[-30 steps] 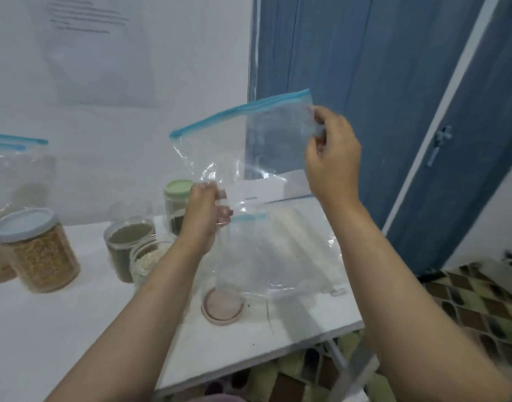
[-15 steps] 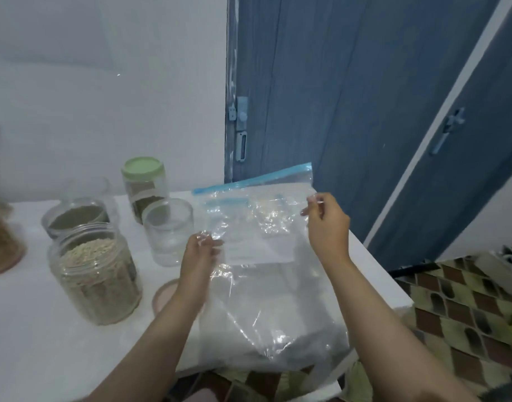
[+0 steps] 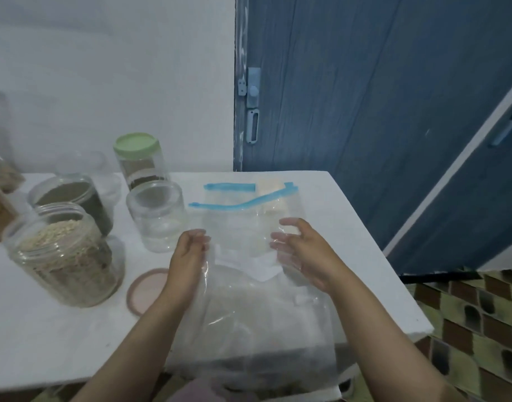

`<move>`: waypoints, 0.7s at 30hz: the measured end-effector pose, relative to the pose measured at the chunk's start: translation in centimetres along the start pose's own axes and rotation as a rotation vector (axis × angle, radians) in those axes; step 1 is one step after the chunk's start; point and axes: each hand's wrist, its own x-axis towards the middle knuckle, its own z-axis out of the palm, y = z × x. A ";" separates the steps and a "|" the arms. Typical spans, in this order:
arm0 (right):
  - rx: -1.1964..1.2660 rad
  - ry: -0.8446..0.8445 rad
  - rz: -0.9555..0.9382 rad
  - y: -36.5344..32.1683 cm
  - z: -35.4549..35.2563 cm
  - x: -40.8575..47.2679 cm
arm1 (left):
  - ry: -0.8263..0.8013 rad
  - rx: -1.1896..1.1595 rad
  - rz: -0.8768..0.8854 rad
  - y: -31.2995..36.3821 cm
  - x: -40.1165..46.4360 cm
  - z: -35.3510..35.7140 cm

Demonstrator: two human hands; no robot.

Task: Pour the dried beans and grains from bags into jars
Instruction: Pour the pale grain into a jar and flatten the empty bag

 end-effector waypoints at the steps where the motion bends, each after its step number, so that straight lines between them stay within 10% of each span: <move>1: 0.001 -0.025 0.012 0.0 -0.1 0.2 | 0.008 -0.008 -0.008 -0.2 -0.3 0.0; 10: -0.454 0.031 -0.104 -0.8 -0.1 1.0 | -0.006 0.223 0.062 0.5 -1.8 -0.5; 21: -0.240 0.361 -0.113 1.2 -0.4 1.2 | -0.105 0.168 0.003 -0.9 -3.4 -1.8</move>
